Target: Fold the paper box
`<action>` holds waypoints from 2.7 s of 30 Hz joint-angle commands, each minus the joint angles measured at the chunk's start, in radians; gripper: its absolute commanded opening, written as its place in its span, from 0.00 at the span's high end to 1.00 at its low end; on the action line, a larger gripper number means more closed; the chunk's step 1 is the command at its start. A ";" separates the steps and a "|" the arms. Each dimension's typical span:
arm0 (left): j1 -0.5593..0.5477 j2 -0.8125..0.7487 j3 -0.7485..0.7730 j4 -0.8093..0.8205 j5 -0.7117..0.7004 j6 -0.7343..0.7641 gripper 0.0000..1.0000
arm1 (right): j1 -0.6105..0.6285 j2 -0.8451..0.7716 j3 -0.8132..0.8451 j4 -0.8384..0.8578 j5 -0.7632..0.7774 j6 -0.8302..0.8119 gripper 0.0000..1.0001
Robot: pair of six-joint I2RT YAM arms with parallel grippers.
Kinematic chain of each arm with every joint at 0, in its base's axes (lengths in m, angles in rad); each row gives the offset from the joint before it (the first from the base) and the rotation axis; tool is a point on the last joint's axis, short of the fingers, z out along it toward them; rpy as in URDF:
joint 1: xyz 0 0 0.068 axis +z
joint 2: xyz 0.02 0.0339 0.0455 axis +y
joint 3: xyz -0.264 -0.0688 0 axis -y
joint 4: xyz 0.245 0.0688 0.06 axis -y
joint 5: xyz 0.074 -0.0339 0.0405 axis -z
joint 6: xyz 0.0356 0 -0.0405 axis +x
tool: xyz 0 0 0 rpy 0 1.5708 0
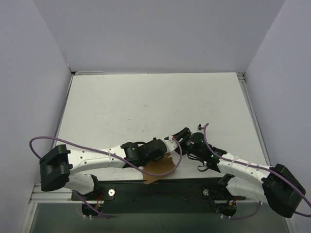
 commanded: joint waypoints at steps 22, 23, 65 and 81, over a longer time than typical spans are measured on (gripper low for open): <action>-0.010 0.026 0.043 0.018 0.004 -0.030 1.00 | 0.086 0.075 0.085 -0.019 0.042 -0.090 0.79; -0.010 0.026 0.043 0.016 0.006 -0.032 1.00 | 0.090 0.073 0.088 -0.025 0.044 -0.091 0.81; 0.004 0.033 0.045 0.009 -0.091 -0.023 1.00 | 0.183 -0.169 0.105 -0.473 0.233 -0.186 0.60; -0.026 -0.014 0.003 0.072 0.012 0.014 1.00 | -0.219 -0.180 0.006 -0.350 -0.131 -0.556 0.59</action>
